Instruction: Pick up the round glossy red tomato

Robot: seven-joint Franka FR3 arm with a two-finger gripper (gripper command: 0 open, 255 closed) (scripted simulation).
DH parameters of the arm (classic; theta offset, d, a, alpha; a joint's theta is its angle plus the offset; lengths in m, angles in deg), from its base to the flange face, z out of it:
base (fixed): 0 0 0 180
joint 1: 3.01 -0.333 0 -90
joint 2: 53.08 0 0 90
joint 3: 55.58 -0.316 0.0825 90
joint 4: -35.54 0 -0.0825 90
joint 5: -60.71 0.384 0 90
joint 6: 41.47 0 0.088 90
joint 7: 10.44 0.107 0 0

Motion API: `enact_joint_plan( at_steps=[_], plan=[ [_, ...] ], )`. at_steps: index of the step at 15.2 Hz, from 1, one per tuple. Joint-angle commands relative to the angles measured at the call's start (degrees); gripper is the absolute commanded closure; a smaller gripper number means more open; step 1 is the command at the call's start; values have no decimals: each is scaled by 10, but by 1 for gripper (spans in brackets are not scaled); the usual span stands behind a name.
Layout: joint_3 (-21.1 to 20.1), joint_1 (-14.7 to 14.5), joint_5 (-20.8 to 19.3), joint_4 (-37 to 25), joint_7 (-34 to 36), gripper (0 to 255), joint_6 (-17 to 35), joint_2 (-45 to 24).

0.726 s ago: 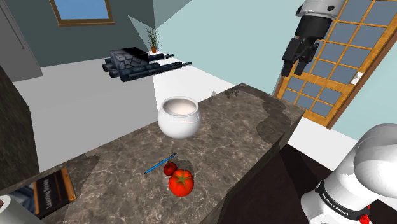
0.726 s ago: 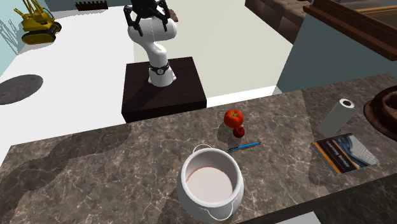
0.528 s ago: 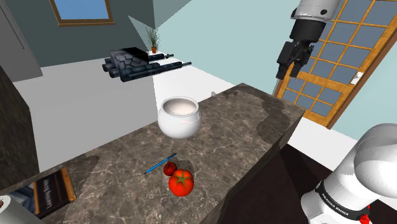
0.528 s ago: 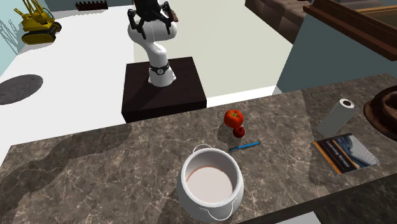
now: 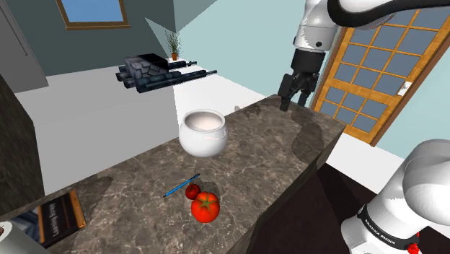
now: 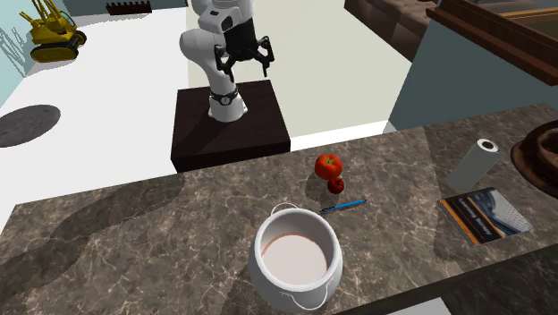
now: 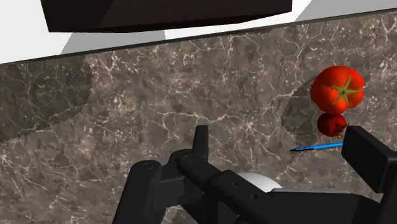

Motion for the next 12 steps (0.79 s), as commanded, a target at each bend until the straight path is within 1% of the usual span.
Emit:
enact_joint_plan(
  at_steps=[1,7,12],
  plan=[
    [-18,-6,4,6,13,0,33,-28],
    [-70,-20,7,-4,57,0,119,-132],
    [-109,-29,-10,-32,100,0,182,-232]
  ],
)
